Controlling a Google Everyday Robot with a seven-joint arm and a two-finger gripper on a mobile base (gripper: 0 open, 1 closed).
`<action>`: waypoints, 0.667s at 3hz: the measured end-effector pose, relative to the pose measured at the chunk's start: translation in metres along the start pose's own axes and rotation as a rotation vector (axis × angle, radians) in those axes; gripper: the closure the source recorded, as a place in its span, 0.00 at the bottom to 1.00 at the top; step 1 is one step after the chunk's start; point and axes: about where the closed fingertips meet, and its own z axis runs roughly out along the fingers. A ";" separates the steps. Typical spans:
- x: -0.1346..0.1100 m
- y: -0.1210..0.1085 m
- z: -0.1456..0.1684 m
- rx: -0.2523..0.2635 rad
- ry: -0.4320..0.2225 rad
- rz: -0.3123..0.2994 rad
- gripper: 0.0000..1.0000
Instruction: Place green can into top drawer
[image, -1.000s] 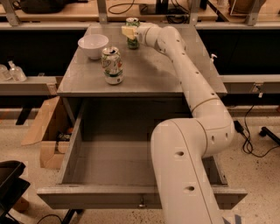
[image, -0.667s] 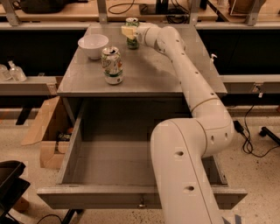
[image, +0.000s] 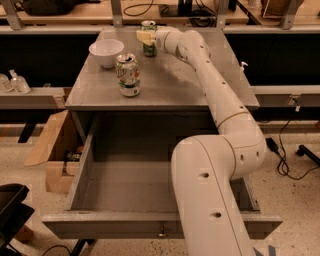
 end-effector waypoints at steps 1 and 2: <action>-0.006 0.009 -0.007 -0.039 0.016 -0.021 1.00; -0.020 0.020 -0.030 -0.097 0.018 -0.060 1.00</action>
Offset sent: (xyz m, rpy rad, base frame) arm -0.1265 -0.0032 0.0316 -0.1129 -0.0785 0.1994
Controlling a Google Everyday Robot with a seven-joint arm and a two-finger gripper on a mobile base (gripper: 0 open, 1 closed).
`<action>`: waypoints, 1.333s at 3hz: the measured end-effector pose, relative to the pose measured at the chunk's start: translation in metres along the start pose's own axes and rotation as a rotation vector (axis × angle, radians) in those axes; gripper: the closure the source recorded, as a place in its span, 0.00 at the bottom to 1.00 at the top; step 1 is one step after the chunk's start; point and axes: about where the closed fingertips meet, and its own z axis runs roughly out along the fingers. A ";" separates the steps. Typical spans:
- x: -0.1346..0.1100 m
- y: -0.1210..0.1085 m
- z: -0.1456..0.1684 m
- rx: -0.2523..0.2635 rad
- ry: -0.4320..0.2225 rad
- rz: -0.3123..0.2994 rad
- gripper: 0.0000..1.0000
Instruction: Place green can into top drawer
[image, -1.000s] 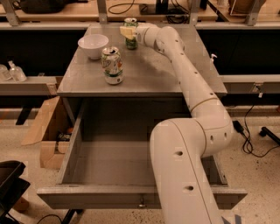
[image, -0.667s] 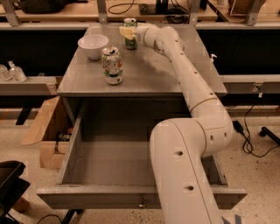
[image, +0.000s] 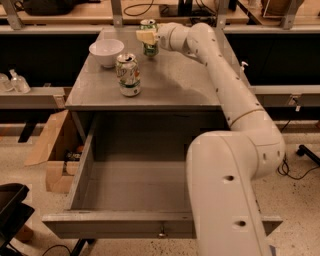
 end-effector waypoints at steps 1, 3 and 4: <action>-0.030 0.014 -0.041 -0.031 -0.021 -0.061 1.00; -0.065 0.055 -0.152 -0.069 -0.044 -0.142 1.00; -0.044 0.083 -0.193 -0.115 0.043 -0.153 1.00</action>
Offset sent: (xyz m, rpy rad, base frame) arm -0.1938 -0.0340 0.0276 -0.0981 -0.0721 0.1334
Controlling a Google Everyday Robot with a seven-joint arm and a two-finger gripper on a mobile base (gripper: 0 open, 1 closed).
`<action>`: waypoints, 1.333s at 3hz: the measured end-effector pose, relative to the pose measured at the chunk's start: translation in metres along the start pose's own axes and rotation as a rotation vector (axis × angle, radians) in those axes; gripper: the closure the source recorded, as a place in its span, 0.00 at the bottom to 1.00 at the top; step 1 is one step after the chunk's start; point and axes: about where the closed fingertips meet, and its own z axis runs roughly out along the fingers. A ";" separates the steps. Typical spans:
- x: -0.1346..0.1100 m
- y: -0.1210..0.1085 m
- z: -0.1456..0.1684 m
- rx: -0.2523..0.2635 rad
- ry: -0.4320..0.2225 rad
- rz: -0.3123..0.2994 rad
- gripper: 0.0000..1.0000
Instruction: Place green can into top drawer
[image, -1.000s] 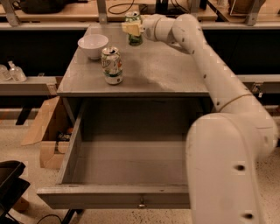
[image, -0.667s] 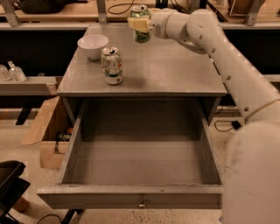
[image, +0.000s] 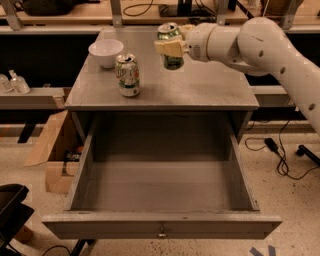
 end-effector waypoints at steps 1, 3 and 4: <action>0.009 0.037 -0.044 -0.068 0.083 0.001 1.00; 0.019 0.052 -0.053 -0.076 0.093 0.016 1.00; 0.054 0.095 -0.085 -0.084 0.139 0.098 1.00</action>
Offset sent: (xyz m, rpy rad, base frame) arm -0.0444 -0.0097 -0.0070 -0.0503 0.0555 0.0359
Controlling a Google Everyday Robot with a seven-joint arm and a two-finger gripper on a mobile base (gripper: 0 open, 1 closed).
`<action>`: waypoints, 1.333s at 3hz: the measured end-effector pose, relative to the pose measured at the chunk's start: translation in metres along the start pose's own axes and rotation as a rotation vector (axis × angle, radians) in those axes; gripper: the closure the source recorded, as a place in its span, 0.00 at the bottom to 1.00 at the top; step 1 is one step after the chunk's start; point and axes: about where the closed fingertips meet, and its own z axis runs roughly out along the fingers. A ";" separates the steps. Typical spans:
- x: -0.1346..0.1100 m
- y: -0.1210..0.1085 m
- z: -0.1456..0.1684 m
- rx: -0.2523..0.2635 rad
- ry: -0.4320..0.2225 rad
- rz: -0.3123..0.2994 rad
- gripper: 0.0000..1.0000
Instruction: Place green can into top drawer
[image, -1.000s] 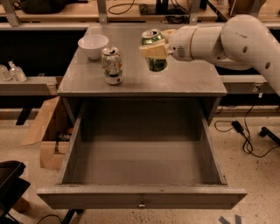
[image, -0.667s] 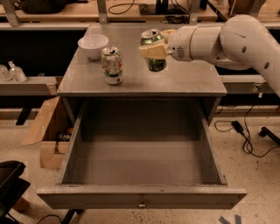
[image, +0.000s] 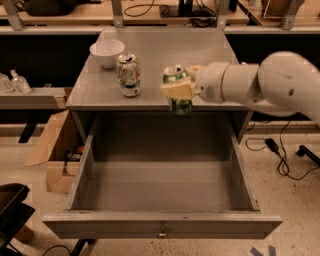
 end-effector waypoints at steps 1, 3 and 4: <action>0.032 0.039 -0.004 -0.062 -0.029 0.057 1.00; 0.127 0.079 0.059 -0.208 -0.148 0.006 1.00; 0.169 0.079 0.088 -0.248 -0.172 -0.004 1.00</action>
Offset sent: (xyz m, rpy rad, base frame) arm -0.0520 0.0531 -0.1874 0.1995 -0.0113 0.2090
